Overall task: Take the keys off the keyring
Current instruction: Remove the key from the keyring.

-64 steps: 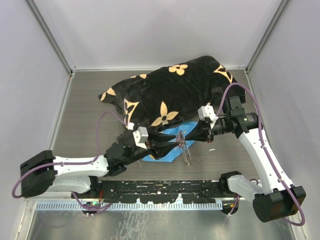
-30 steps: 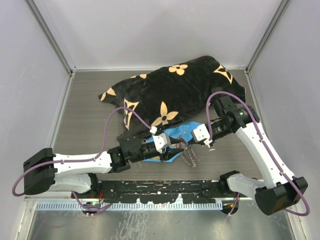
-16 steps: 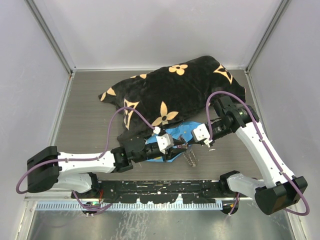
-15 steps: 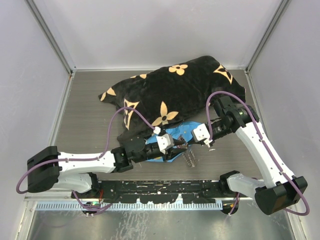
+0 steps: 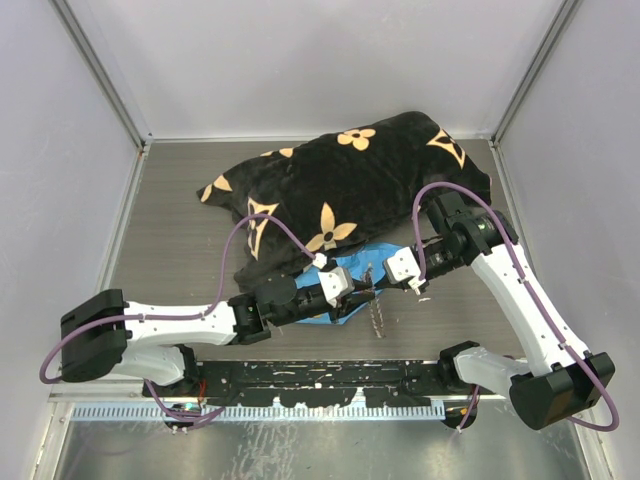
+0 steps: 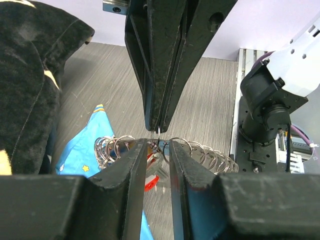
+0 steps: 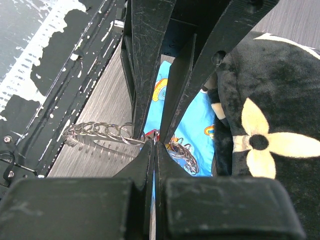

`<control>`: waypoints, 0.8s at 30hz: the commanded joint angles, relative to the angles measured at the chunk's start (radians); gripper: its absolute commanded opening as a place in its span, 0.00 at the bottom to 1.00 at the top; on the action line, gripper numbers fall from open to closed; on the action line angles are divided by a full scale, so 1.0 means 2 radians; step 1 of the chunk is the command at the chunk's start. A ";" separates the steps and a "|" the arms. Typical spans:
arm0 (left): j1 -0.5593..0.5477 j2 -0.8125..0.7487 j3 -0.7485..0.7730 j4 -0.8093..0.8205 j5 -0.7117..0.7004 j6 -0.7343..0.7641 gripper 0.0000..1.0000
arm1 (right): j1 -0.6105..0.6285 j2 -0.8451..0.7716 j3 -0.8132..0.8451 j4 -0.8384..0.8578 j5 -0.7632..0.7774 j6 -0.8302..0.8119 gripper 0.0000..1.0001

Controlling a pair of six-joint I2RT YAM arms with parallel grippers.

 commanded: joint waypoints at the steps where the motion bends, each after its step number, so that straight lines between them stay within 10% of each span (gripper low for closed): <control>1: -0.004 0.002 0.025 0.035 -0.013 0.013 0.25 | 0.003 -0.008 0.000 0.002 -0.032 -0.005 0.01; 19: -0.005 -0.005 0.024 0.029 -0.016 0.016 0.00 | 0.003 -0.011 -0.003 0.004 -0.036 0.003 0.02; 24: -0.005 -0.014 0.013 0.040 -0.017 0.013 0.00 | -0.004 -0.017 -0.010 0.023 -0.051 0.041 0.21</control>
